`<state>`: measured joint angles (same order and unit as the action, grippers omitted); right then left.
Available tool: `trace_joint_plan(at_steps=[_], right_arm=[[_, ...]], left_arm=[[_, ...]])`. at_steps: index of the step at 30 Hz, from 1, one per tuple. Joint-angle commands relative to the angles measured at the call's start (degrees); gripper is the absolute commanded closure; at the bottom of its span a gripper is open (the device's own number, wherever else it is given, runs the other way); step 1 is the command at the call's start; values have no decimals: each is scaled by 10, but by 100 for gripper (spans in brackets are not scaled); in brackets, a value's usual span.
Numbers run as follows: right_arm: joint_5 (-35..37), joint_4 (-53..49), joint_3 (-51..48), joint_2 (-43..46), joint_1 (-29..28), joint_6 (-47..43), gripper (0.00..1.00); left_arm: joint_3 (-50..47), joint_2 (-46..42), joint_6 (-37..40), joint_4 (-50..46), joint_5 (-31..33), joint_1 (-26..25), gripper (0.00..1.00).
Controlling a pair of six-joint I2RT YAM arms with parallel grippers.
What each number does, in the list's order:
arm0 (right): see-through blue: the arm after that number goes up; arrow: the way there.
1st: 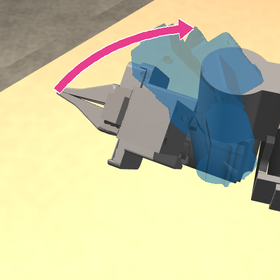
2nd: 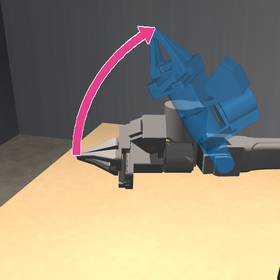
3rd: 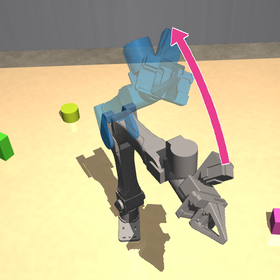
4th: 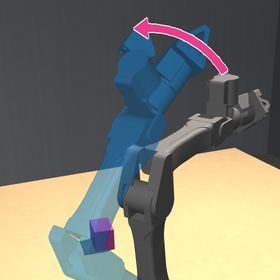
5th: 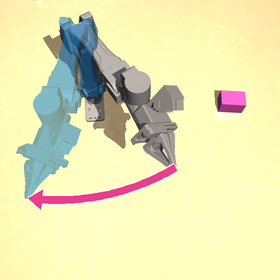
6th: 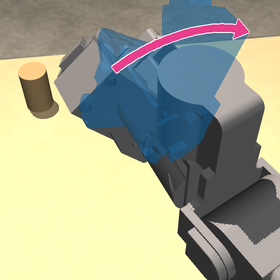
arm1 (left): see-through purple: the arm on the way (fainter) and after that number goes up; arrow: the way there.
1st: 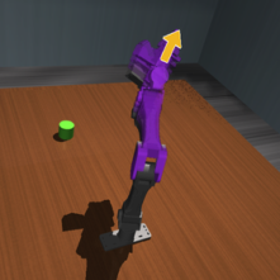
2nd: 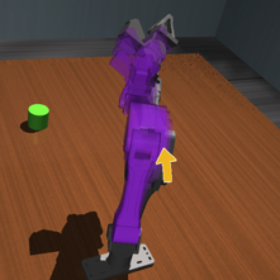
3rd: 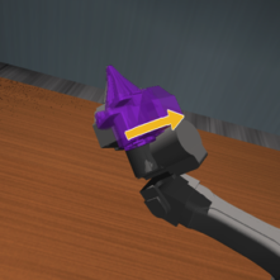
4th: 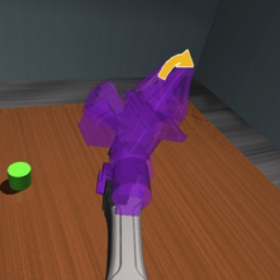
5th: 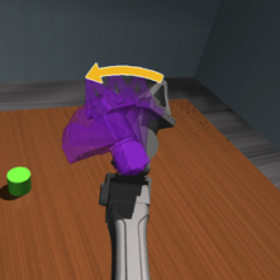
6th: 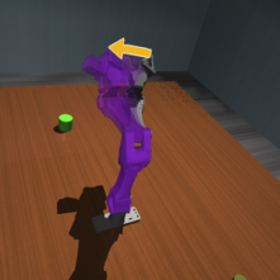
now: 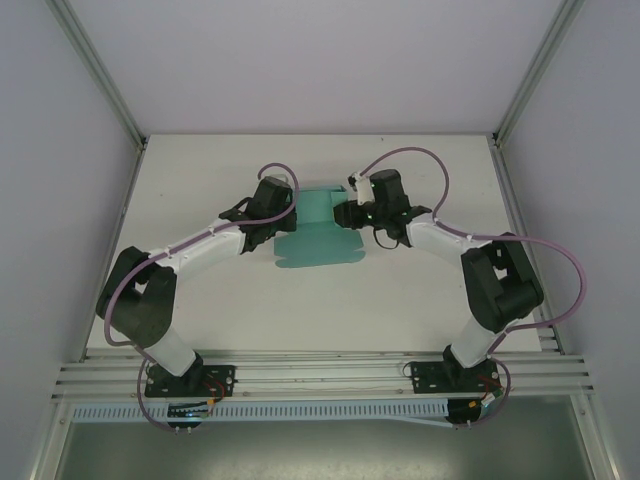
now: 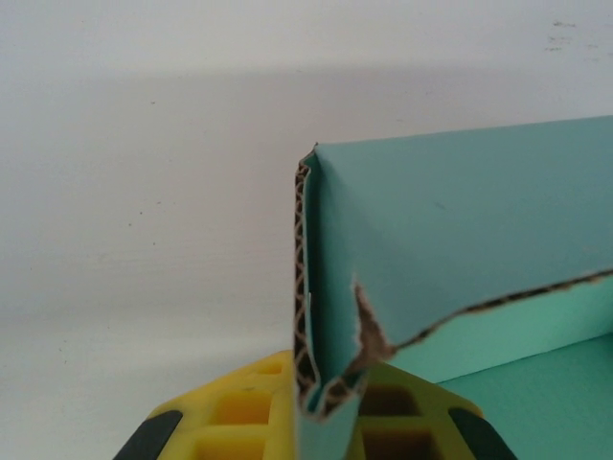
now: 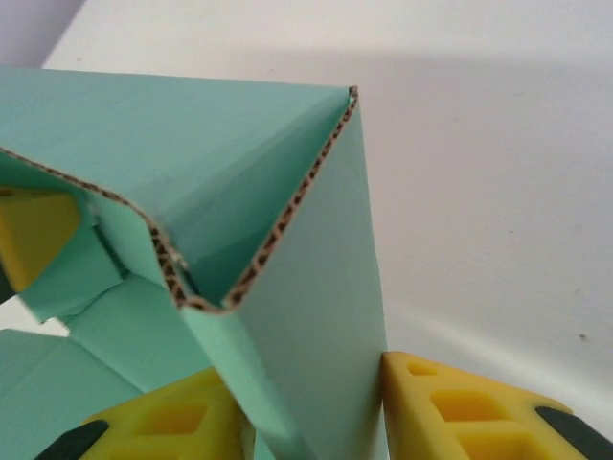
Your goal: Assemble paper box
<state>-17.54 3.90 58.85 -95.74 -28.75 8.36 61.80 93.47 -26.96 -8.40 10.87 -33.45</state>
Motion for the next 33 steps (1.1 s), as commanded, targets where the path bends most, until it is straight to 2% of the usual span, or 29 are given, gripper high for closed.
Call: trace_joint_plan(at_steps=[1,5,12,17,19,23,30,33], right_arm=[[133,-30,28,-14,-9,4,64],[172,-33,40,-35,-22,5,63],[230,1,43,-41,-27,30,86],[300,-27,62,-53,-32,64,87],[306,-36,65,-57,-32,80,85],[248,8,39,-49,-32,77,81],[79,70,-1,-9,-41,44,79],[52,77,-8,5,-44,41,77]], left_arm=[[-8,-24,16,14,-13,-8,100],[-4,-20,22,17,-17,-14,100],[-2,-22,24,20,-25,-24,100],[4,-15,16,22,-25,-35,100],[8,-10,15,23,-25,-38,100],[10,-7,15,29,-27,-42,100],[9,0,6,36,-11,-43,100],[10,3,5,44,-15,-43,100]])
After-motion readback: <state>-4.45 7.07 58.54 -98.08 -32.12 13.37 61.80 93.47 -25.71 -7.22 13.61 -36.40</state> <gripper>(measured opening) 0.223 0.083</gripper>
